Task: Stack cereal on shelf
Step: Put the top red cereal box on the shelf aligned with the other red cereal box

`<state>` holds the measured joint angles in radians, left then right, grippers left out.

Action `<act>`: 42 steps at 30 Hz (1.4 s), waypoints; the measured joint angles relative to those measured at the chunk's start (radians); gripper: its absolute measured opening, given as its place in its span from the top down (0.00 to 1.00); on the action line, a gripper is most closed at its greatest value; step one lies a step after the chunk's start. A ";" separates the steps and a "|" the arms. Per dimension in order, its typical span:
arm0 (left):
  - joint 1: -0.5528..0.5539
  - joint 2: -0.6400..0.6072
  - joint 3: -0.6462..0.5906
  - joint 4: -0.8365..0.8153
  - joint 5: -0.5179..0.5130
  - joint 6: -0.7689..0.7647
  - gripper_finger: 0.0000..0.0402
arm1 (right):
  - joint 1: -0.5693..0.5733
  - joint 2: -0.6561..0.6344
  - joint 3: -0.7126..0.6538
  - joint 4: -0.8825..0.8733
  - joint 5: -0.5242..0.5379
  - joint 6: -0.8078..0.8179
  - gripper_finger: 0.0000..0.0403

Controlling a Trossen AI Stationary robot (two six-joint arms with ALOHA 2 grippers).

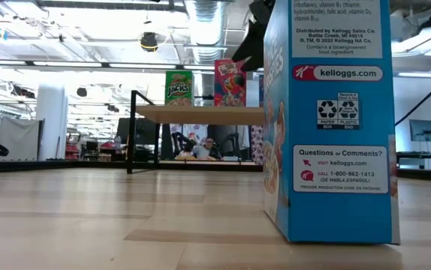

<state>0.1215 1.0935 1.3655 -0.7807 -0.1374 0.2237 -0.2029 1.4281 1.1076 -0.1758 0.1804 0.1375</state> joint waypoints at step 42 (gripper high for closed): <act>0.000 0.000 0.000 -0.015 0.009 -0.003 0.31 | -0.048 0.083 0.000 0.145 0.006 -0.042 0.34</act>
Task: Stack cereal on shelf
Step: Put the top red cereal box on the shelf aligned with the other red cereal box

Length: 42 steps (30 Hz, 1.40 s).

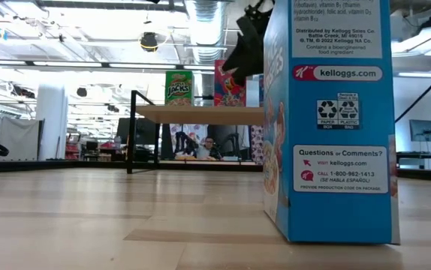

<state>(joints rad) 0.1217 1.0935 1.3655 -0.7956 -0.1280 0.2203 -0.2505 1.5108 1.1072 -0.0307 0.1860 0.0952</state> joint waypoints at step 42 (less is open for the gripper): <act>0.000 0.000 0.000 -0.002 0.001 0.002 0.31 | 0.013 0.066 0.005 0.033 -0.024 0.037 0.34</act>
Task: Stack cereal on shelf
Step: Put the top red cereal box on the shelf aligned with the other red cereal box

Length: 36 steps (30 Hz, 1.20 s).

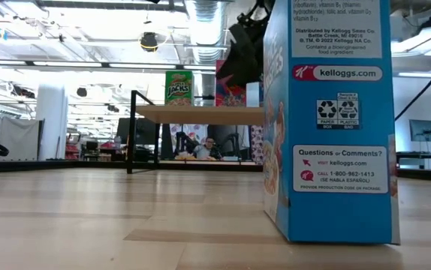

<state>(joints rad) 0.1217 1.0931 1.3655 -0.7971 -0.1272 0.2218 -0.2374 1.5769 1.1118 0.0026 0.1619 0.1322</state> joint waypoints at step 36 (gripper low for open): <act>0.000 0.000 0.000 0.000 0.004 0.001 0.31 | -0.047 -0.001 0.002 0.066 0.063 -0.009 0.34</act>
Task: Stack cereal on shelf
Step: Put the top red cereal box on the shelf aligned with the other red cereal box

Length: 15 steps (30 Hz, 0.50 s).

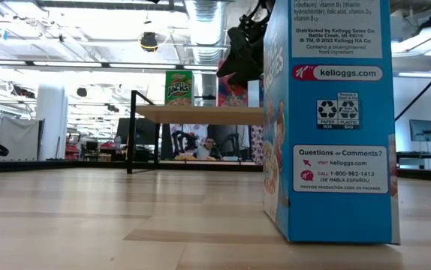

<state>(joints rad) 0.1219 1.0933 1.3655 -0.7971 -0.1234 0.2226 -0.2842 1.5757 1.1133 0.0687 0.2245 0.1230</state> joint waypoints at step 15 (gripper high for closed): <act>0.000 0.000 0.000 0.000 0.000 -0.010 0.31 | 0.007 0.000 0.000 0.000 -0.013 0.010 0.34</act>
<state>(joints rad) 0.1217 1.0932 1.3655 -0.7971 -0.1230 0.2131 -0.2775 1.5757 1.1133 0.0683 0.2111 0.1334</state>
